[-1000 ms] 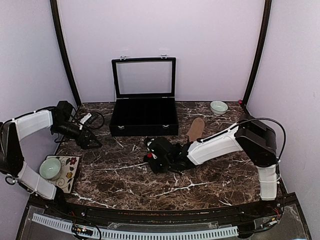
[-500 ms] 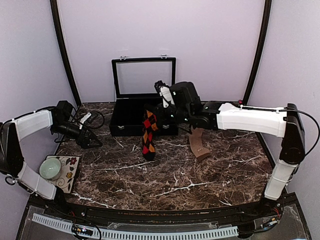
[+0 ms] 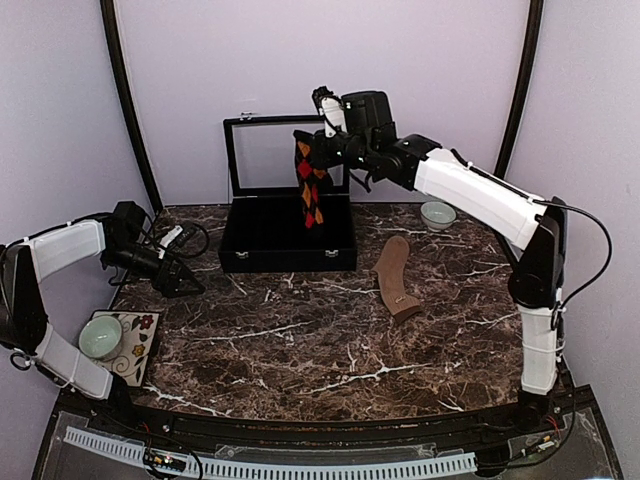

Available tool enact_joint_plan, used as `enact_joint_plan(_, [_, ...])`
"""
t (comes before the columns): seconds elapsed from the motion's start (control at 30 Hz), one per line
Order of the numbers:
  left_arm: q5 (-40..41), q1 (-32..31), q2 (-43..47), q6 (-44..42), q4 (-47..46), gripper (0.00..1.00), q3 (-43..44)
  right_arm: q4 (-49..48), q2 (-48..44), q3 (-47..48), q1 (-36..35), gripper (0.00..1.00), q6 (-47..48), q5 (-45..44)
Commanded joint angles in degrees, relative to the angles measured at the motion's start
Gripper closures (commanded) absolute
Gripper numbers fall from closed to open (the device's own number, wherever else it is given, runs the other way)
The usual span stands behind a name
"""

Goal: Roll the socks
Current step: Pick up the sock from the center of the board, then place the sock at the center of the board.

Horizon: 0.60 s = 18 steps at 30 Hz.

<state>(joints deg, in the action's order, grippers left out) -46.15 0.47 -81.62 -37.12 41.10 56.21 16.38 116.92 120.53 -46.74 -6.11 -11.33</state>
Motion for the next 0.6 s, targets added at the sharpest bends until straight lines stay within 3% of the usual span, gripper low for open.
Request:
enact_joint_plan(0.0, [-0.05,-0.14,1.89,-0.42,2.05,0.01,1.08,1.1,1.64,5.93,0.35,1.0,4.41,-4.35])
enact_joint_plan(0.37, [0.21,-0.17,2.65,-0.9,2.33,0.01,0.63,-5.31,-4.94,-20.61,-4.0,1.0,3.41,-4.83])
enact_joint_plan(0.57, [-0.51,-0.19,2.44,-2.31,2.82,0.01,0.16,-9.04,-9.48,-35.07,-10.34,1.0,0.84,3.68])
